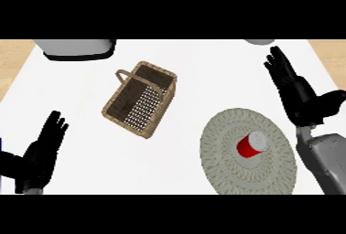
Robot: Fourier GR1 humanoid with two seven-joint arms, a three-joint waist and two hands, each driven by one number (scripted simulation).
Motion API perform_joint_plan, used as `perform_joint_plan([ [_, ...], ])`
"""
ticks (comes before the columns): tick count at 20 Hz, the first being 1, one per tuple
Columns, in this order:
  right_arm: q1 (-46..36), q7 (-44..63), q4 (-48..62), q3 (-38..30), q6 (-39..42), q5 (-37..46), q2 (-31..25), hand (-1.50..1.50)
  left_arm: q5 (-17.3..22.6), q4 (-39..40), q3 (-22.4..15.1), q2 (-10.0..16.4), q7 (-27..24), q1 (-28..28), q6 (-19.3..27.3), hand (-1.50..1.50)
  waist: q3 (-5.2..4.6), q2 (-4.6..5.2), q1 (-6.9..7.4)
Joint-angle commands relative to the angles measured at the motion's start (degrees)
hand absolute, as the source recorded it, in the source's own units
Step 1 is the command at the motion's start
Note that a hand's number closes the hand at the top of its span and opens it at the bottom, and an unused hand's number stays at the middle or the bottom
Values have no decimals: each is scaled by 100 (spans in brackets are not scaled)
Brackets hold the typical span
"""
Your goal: Pick the can from the placemat and place it in the basket
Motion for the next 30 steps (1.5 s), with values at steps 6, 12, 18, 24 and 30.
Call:
perform_joint_plan([
  [6,-382,-1495,577,-2041,1869,-1698,-612,150,-402,-11,87,625,894,-1149,54,0,-18,150,77],
  [12,191,-2287,-644,687,410,2028,-93,-150,-235,554,-45,340,1087,-1498,-241,0,-66,107,86],
  [18,-1,286,-1761,1108,-656,2864,511,-150,-375,631,71,427,1230,-1615,-357,0,-69,71,137],
  [24,-805,2873,-2125,1025,584,3090,-744,-150,-408,647,35,462,1286,-1578,-353,0,-99,27,37],
  [30,-1417,4874,-2372,783,1675,3512,-1934,-150,-304,512,104,423,1252,-1414,-400,0,-100,-9,23],
])
